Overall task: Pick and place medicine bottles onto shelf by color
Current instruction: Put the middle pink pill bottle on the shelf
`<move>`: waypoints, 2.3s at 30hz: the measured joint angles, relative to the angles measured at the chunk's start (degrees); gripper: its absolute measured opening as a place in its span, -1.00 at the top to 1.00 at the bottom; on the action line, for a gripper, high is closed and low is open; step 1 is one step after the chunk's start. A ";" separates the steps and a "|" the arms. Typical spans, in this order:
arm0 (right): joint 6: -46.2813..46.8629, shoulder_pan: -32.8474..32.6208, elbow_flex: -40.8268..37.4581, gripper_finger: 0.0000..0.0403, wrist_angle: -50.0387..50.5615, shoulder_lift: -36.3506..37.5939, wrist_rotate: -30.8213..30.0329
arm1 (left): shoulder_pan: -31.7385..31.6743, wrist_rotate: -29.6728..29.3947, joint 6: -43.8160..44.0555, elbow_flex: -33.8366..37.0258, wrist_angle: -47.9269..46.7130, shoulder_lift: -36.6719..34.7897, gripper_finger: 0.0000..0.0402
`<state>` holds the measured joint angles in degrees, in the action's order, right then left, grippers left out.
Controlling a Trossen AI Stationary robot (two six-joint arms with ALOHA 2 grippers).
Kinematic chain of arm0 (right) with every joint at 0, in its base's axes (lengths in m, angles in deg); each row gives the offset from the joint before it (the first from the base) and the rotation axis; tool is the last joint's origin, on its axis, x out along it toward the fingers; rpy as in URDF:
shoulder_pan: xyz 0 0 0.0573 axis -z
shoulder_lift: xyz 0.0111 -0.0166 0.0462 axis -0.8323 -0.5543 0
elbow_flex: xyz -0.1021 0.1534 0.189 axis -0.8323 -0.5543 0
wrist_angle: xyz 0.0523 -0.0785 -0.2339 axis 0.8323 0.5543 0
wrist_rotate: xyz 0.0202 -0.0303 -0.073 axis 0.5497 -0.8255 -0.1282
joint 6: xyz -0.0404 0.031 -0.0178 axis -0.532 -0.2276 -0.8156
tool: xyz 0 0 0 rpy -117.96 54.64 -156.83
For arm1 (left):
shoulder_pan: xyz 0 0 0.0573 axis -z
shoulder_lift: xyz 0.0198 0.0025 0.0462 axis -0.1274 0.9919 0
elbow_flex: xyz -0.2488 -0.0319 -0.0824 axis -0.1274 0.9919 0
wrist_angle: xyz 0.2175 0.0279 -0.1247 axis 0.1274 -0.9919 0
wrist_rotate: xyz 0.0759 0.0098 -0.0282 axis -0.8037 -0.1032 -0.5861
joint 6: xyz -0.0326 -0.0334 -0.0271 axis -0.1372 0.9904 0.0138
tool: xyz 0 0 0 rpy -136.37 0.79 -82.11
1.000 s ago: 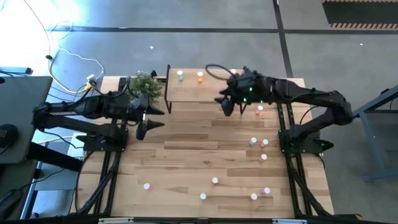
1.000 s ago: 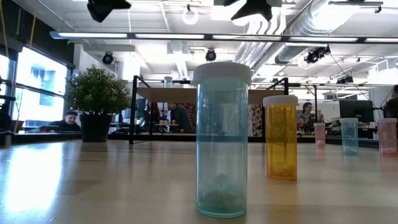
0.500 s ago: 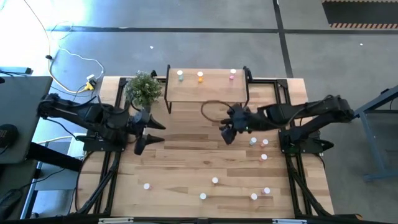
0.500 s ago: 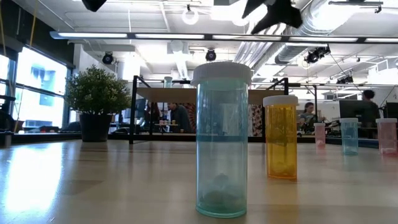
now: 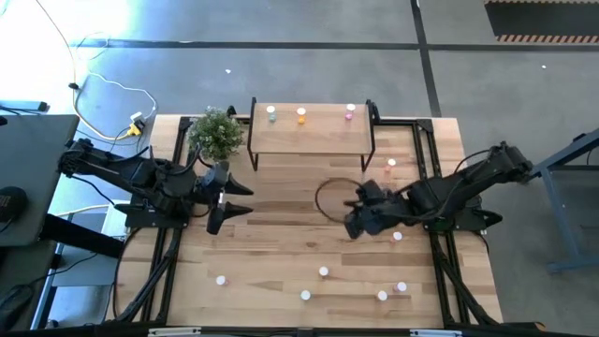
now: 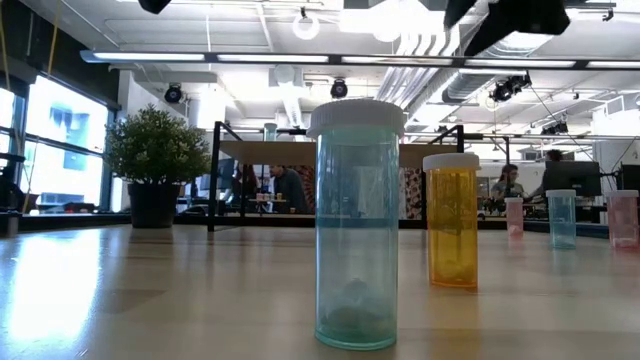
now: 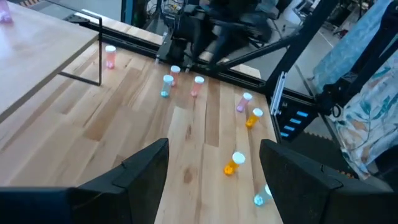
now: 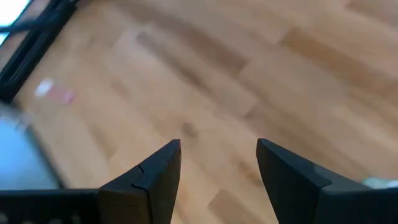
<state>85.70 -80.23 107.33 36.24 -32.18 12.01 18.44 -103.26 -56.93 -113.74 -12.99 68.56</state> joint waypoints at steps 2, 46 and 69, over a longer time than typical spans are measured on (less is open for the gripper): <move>-1.58 -2.40 0.00 0.00 -1.51 0.00 0.43 | 0.36 0.04 0.04 0.00 -0.36 0.00 -0.21; 13.42 -12.78 19.48 0.00 22.41 -7.93 -13.28 | 0.65 2.33 -0.46 0.00 0.03 0.00 -0.21; 44.21 -14.19 3.19 0.00 35.09 -7.49 8.43 | 0.65 1.82 -0.42 0.00 0.07 0.00 -0.21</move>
<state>129.91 -94.42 110.53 71.33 -39.67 20.44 19.09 -101.44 -57.35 -113.74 -12.92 68.56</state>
